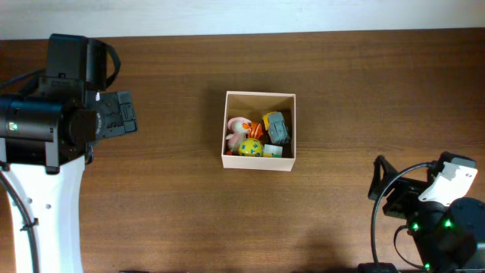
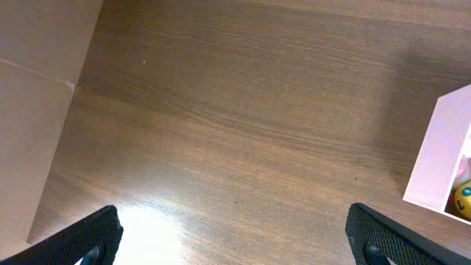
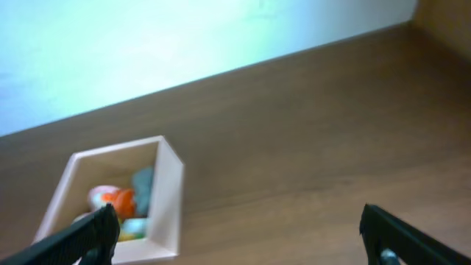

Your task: Pack container

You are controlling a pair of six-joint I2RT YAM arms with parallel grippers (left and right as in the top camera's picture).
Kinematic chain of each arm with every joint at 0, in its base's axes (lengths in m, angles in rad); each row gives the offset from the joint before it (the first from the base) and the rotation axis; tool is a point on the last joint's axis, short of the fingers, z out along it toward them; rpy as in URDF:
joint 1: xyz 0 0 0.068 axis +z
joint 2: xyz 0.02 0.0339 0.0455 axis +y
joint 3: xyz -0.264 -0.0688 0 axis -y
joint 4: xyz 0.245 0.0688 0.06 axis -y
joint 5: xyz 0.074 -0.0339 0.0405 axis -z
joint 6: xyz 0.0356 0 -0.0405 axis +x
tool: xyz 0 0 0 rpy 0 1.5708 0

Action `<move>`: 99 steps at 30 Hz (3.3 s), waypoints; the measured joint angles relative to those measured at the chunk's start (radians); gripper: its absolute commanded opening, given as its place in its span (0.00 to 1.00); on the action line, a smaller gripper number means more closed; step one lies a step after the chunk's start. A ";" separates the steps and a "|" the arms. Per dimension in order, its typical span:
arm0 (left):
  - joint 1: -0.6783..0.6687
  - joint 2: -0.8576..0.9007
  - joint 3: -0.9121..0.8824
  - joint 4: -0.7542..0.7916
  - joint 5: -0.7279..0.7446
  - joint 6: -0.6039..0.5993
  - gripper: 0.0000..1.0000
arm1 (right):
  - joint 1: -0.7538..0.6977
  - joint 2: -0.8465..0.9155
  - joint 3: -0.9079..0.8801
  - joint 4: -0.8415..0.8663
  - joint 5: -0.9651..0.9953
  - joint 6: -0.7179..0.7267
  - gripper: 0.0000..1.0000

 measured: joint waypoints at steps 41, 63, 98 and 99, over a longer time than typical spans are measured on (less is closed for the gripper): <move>0.000 0.000 0.000 0.000 0.000 0.000 0.99 | -0.058 -0.487 -0.807 0.327 0.029 -0.101 0.99; 0.005 -0.043 -0.059 0.059 -0.005 0.000 0.99 | -0.058 -0.487 -0.807 0.328 0.029 -0.101 0.99; 0.113 -1.292 -1.672 1.152 0.294 0.397 0.99 | -0.058 -0.488 -0.808 0.331 0.029 -0.101 0.99; 0.113 -1.296 -1.677 1.151 0.295 0.399 0.99 | -0.058 -0.488 -0.808 0.331 0.029 -0.101 0.99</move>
